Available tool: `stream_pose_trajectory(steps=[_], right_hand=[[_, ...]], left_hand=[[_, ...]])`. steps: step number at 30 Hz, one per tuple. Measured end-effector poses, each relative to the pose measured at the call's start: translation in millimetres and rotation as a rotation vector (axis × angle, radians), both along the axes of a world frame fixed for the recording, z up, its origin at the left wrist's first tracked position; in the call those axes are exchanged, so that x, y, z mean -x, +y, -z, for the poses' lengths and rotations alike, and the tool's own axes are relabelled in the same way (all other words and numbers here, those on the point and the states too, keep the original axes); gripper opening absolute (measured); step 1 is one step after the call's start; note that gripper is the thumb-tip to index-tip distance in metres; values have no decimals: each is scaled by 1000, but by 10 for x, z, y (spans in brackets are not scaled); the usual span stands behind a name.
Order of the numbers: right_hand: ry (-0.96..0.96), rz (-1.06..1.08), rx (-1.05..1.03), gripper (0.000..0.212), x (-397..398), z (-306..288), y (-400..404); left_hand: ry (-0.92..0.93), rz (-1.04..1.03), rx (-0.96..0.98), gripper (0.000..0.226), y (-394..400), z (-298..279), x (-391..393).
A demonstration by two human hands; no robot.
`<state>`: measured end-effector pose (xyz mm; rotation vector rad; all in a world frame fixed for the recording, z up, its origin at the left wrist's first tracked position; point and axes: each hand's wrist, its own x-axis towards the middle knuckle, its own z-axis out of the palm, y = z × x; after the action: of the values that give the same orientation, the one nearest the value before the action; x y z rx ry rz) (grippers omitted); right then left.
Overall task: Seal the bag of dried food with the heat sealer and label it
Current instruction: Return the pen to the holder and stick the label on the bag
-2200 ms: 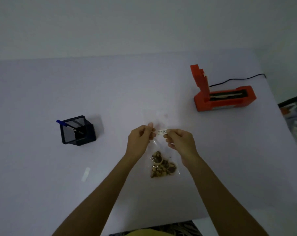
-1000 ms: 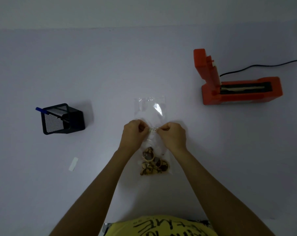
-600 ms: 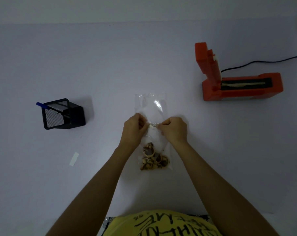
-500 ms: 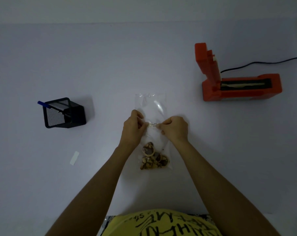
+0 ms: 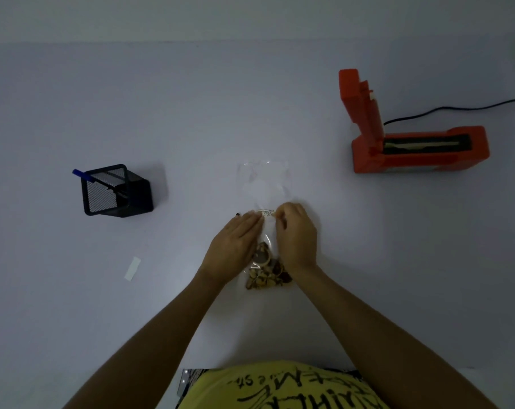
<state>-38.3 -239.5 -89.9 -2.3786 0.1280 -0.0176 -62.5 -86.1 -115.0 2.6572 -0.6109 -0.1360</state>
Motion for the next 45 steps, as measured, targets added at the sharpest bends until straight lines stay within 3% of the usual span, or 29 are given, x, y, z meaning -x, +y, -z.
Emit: stream_pose_trajectory(steps=[2, 5, 12, 22, 29, 34, 45], right_hand=[[-123, -214, 143, 29, 95, 146, -51], [-285, -471, 341, 32, 184, 353, -195], [-327, -690, 551, 41, 55, 293, -543], [-108, -578, 515, 44, 175, 178, -428], [49, -686, 599, 58, 97, 161, -309], [81, -726, 677, 68, 45, 206, -540], [156, -643, 612, 70, 104, 221, -494]], left_hand=[[11, 19, -4, 45, 45, 14, 33], [31, 42, -30, 46, 54, 45, 41], [112, 62, -123, 54, 126, 93, 58], [130, 90, -128, 56, 175, 37, 49], [135, 95, -142, 57, 166, 35, 57], [122, 140, -177, 57, 254, 53, 29], [158, 34, -106, 60, 127, -109, 35]])
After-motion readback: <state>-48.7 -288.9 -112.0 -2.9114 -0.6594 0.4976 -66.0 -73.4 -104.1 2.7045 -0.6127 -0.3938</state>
